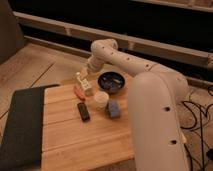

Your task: Place the bottle in the ceramic bowl

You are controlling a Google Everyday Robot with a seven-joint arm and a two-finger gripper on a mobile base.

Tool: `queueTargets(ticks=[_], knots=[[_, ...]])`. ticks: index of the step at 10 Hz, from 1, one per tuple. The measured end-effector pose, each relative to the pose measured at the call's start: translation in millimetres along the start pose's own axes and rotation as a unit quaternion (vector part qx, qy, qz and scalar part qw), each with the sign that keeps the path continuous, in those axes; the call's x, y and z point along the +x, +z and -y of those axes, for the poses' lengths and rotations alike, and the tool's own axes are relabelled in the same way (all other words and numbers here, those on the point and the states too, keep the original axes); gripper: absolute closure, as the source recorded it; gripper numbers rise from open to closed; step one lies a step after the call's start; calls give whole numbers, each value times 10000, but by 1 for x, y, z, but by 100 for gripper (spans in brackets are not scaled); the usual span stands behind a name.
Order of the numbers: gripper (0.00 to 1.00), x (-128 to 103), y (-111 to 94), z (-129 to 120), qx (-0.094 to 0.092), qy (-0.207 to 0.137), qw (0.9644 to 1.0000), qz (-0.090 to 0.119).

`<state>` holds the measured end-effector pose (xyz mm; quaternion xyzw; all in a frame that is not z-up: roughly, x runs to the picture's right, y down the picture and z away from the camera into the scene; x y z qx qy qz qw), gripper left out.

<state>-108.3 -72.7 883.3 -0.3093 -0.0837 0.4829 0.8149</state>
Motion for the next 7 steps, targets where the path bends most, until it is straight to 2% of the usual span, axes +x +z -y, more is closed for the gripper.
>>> queueTargets(ticks=[2, 3, 4, 5, 7], knots=[[35, 8, 16, 1, -160, -165, 9995, -201], [35, 13, 21, 8, -136, -222, 9991, -333], [35, 16, 26, 16, -49, -287, 9982, -529], [35, 18, 31, 27, 160, -330, 9959, -827], [35, 15, 38, 45, 590, -280, 9889, -1332]])
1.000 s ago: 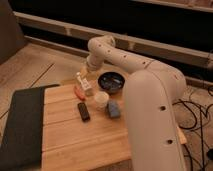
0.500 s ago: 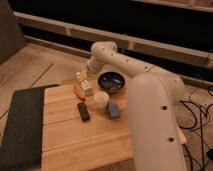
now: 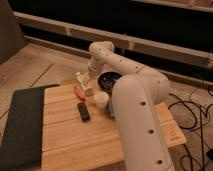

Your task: Place the bottle in the ceramic bowl

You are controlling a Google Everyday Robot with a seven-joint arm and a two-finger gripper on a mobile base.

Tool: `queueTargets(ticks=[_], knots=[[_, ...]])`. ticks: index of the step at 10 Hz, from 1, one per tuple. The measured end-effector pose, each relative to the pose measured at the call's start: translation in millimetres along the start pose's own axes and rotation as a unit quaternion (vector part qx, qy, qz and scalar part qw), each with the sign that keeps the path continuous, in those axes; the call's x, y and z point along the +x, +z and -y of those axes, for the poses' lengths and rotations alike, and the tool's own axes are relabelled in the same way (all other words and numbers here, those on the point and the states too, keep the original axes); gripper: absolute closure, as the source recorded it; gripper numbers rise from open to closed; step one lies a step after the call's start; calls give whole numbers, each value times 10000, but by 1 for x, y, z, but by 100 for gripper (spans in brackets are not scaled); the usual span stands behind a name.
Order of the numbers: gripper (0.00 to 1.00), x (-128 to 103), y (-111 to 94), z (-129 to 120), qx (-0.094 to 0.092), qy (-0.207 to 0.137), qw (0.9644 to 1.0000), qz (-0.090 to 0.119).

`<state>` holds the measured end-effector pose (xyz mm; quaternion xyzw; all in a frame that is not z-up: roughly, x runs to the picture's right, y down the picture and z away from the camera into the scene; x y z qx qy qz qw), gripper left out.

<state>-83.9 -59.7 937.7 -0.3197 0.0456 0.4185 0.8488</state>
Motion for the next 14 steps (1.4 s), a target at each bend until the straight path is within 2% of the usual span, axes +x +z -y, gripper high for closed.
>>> queueTargets(ticks=[1, 3, 7, 10, 11, 14], knots=[[35, -5, 6, 2, 182, -30, 9994, -284], [35, -13, 24, -8, 285, -99, 9974, -658], [35, -8, 67, -27, 20, -24, 9937, -1122], [36, 3, 87, -25, -103, 172, 9911, -1312], [40, 5, 89, -22, -86, 192, 9908, -1335], [71, 0, 85, -15, 7, 53, 9913, -1315]])
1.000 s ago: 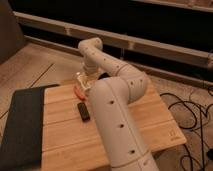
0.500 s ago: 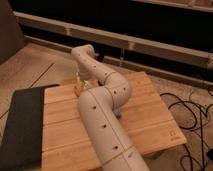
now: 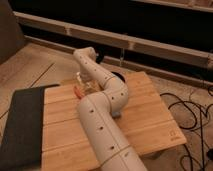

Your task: Place the bottle in the ceramic bowl

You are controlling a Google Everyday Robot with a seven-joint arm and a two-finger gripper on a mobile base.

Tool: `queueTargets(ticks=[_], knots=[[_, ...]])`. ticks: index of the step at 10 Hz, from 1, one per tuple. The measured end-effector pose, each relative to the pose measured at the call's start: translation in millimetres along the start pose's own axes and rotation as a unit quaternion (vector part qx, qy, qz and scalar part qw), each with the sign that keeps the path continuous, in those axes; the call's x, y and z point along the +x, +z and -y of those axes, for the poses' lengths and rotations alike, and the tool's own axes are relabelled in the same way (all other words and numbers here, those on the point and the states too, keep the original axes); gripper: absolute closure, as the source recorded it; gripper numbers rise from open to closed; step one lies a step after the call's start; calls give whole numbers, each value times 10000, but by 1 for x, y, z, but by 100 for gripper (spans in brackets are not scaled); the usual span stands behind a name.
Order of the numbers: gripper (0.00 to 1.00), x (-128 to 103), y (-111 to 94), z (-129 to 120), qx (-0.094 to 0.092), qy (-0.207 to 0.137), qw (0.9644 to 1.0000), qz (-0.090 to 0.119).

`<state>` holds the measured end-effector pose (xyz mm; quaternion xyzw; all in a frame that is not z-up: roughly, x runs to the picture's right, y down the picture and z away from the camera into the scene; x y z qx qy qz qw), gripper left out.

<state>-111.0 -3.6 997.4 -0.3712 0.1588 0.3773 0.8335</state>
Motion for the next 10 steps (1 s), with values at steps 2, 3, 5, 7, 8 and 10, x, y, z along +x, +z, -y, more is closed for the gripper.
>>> queueTargets(ticks=[2, 3, 5, 7, 8, 10], knots=[[92, -3, -5, 1, 53, -53, 10000, 35], [99, -7, -13, 3, 106, -51, 9999, 108], [100, -12, -37, 15, 278, 39, 9991, 308], [100, -7, -75, 41, 550, 291, 9966, 540], [100, 1, -95, 60, 698, 480, 9944, 640], [100, 18, -125, 91, 879, 817, 9893, 826]])
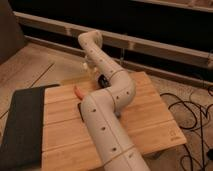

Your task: Place the bottle in the ceramic bowl

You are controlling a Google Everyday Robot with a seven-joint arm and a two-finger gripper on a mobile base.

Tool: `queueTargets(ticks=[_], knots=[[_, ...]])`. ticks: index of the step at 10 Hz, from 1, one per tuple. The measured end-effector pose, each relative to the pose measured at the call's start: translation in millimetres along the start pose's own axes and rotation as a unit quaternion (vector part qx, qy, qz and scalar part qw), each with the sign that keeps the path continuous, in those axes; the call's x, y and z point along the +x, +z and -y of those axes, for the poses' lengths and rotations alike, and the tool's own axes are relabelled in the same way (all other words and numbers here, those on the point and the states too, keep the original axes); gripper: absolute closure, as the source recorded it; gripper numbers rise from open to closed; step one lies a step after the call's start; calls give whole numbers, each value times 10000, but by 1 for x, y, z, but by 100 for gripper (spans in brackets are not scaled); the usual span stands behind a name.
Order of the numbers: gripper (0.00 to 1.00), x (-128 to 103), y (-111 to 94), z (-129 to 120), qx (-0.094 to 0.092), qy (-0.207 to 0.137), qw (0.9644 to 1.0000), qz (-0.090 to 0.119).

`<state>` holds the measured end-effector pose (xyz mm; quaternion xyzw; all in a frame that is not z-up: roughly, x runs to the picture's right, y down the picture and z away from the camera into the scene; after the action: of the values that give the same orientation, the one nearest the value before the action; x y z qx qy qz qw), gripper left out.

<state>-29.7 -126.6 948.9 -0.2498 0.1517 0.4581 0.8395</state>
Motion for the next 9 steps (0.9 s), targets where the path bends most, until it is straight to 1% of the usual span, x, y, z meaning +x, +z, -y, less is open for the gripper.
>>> queueTargets(ticks=[1, 2, 4, 5, 7, 8, 9], knots=[[100, 3, -8, 13, 48, 141, 9999, 61], [100, 10, -18, 32, 88, 376, 9992, 137], [100, 23, -20, 52, 69, 720, 9973, 155], [100, 34, -17, 61, 75, 894, 9959, 65], [100, 53, -5, 65, 79, 1092, 9938, -214], [100, 70, 9, 60, 47, 1162, 9917, -544], [100, 80, 17, 55, -6, 1199, 9902, -721]])
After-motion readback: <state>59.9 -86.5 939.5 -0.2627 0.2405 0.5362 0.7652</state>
